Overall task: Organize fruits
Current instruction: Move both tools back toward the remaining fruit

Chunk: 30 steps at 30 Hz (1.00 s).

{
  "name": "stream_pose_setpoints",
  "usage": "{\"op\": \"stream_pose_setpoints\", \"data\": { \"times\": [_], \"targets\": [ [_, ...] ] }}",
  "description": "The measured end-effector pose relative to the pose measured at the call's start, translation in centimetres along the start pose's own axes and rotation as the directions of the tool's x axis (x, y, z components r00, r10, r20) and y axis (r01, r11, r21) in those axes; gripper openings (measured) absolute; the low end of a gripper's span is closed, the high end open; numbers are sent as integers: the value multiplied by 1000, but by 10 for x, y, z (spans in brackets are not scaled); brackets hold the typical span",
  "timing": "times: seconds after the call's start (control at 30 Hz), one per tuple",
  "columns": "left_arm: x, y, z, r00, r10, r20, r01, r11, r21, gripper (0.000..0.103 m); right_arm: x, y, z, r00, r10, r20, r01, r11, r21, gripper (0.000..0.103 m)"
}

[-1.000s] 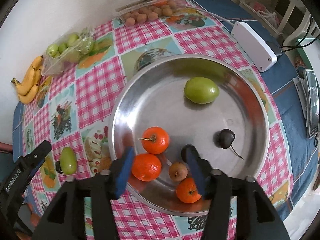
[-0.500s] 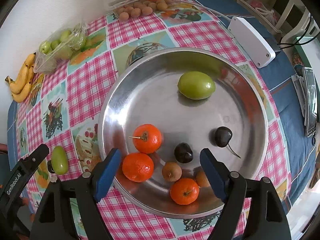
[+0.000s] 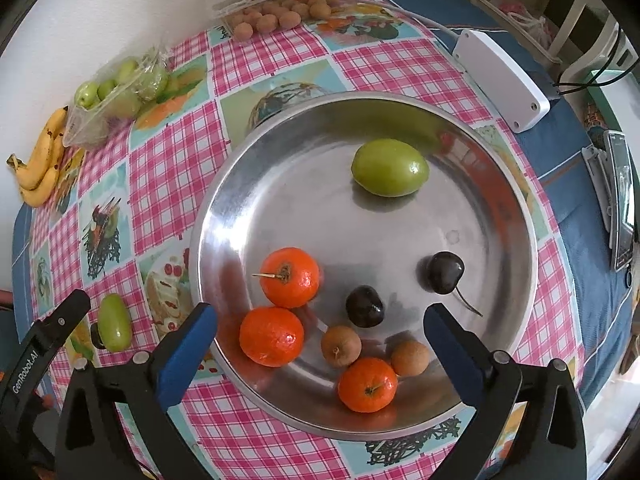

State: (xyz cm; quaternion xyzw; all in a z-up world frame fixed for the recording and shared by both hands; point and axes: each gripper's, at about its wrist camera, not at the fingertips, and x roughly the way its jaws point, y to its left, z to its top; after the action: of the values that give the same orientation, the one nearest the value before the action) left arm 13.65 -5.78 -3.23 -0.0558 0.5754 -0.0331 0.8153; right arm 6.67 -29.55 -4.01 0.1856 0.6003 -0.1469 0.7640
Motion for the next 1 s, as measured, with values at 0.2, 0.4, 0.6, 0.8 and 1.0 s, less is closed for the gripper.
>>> {"op": "stream_pose_setpoints", "data": {
  "times": [0.2, 0.4, 0.6, 0.8, 1.0],
  "targets": [
    [-4, 2, -2, 1000, 11, 2, -11, 1000, 17, 103, 0, 0, 0, 1000, -11, 7, 11, 1000, -12, 103],
    [-4, 15, -2, 1000, 30, -3, -30, 1000, -1, 103, -1, 4, 1, 1000, 0, 9, 0, 1000, -27, 103],
    [-8, 39, -1, 998, 57, 3, -57, 997, -48, 103, 0, 22, -3, 1000, 25, -10, -25, 997, -78, 103],
    [-12, 60, -2, 997, 72, 5, -71, 994, -89, 103, 1, 41, -9, 999, 46, -20, -48, 991, -122, 103],
    [-16, 79, -4, 997, 81, 5, -80, 988, -131, 103, 1, 69, -18, 998, 60, -7, -60, 982, -180, 103]
  ]
}}
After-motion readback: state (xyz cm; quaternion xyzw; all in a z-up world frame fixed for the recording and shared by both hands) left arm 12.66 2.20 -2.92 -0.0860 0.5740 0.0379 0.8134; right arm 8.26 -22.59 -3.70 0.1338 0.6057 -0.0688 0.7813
